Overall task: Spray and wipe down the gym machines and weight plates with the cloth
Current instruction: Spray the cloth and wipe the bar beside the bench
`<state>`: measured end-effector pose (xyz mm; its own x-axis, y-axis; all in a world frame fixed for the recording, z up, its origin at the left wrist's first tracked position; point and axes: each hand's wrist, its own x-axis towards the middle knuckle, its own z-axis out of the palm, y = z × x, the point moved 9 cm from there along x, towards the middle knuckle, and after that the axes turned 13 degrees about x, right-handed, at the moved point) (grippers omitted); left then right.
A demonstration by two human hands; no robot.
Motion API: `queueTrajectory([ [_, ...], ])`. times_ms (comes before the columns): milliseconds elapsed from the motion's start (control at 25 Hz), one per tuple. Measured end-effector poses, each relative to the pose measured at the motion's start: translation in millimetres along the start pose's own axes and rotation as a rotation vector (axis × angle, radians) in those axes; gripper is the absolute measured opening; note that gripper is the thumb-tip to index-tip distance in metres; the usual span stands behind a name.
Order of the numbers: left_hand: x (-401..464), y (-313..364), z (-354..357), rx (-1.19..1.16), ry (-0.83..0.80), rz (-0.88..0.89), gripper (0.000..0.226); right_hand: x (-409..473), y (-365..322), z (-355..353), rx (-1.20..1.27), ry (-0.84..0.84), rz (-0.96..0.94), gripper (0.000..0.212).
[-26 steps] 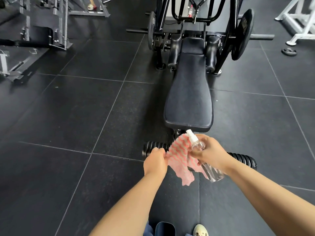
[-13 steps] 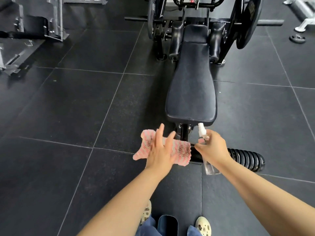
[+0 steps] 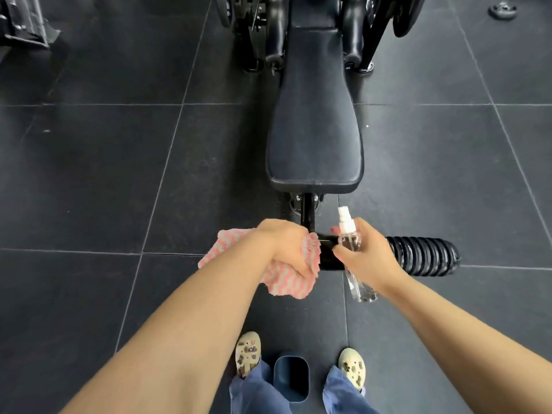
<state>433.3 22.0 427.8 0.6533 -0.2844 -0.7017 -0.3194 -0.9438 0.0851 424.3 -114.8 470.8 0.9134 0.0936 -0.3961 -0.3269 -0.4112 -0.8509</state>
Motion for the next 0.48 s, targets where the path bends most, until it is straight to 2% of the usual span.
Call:
queueTrajectory([
  [40, 0.8, 0.6, 2.8, -0.081, -0.114, 0.017, 0.052, -1.9, 1.6, -5.5, 0.012, 0.022, -0.007, 0.016],
  [80, 1.1, 2.1, 2.8, -0.133, -0.159, 0.023, 0.052, -4.0, 3.8, -12.5, 0.025, 0.049, -0.012, 0.017],
  [120, 1.8, 3.8, 1.9, -0.140, -0.129, 0.019, 0.046, -6.3, 6.3, -19.9, 0.038, 0.079, -0.012, 0.018],
  [160, -0.2, 6.6, -0.1, -0.112, -0.034, 0.002, 0.037, -9.9, 8.6, -27.4, 0.052, 0.106, -0.014, 0.020],
  [240, -10.4, 13.7, -7.7, 0.056, 0.274, -0.085, 0.026, -16.8, 11.0, -40.6, 0.077, 0.153, -0.028, 0.022],
  [320, -19.6, 24.7, -10.9, 0.274, 0.475, -0.157, 0.041, -23.4, 13.7, -50.3, 0.110, 0.197, -0.029, 0.024],
  [400, -18.6, 27.7, -9.7, 0.343, 0.512, -0.206, 0.057, -29.0, 18.7, -56.2, 0.157, 0.219, -0.026, 0.026],
  [480, -16.5, 31.8, -10.5, 0.335, 0.503, -0.151, 0.060, -31.5, 23.3, -61.4, 0.188, 0.235, -0.022, 0.027],
])
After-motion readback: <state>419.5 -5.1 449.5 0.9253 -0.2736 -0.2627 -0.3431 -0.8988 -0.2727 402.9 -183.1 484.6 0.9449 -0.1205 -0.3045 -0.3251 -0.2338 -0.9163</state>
